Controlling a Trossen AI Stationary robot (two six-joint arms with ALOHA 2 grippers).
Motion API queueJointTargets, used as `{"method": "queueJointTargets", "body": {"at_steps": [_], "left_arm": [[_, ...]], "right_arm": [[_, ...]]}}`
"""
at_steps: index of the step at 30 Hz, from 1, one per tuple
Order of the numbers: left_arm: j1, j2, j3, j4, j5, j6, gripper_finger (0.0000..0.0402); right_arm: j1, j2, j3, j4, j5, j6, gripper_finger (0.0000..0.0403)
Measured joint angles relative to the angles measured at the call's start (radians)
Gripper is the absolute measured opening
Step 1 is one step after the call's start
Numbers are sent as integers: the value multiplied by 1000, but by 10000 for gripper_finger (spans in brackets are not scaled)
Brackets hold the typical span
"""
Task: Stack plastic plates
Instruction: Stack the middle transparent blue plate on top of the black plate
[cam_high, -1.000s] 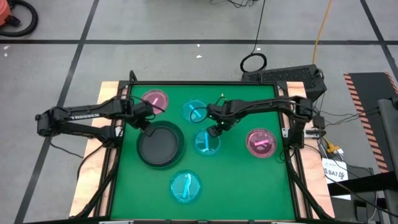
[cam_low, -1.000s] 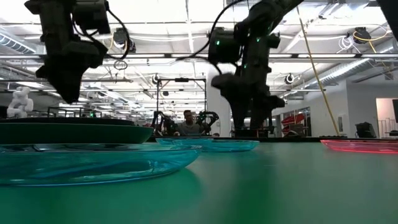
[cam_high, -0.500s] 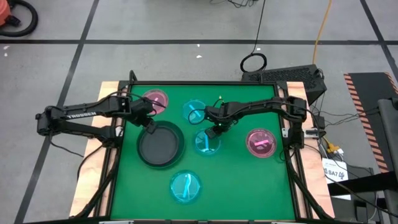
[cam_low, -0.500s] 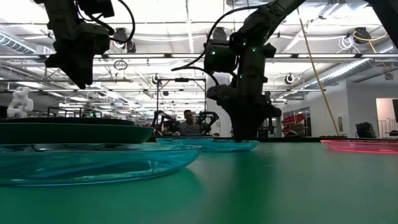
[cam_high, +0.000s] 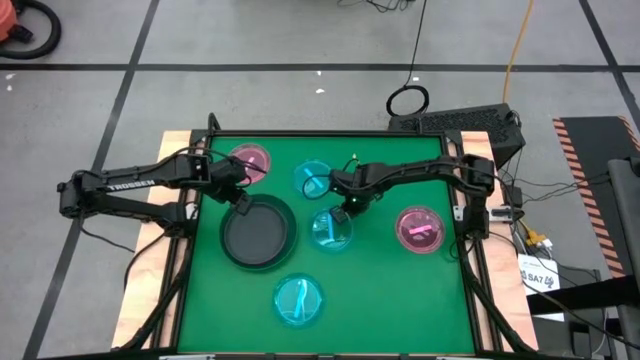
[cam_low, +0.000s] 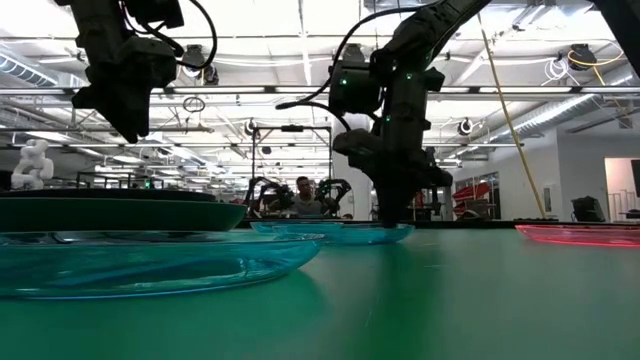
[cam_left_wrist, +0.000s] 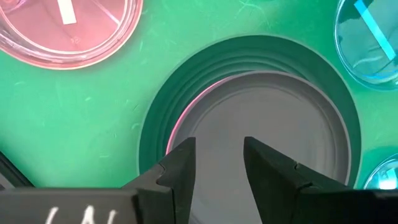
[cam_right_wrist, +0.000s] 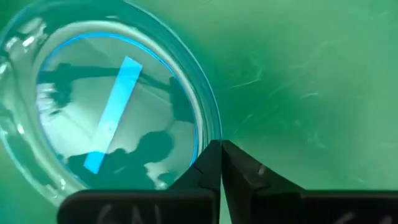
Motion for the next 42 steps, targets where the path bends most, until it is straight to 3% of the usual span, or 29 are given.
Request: {"method": "queueJointTargets", "body": {"at_steps": [21, 29, 42], "left_arm": [[0, 0, 0, 0, 2, -35, 141], [0, -47, 27, -5, 8, -45, 141], [-12, -62, 96, -1, -9, -97, 141]], "right_arm": [[8, -193, 0, 35, -139, 85, 0], [49, -211, 0, 229, -134, 227, 0], [65, -210, 0, 423, -14, 333, 0]]}}
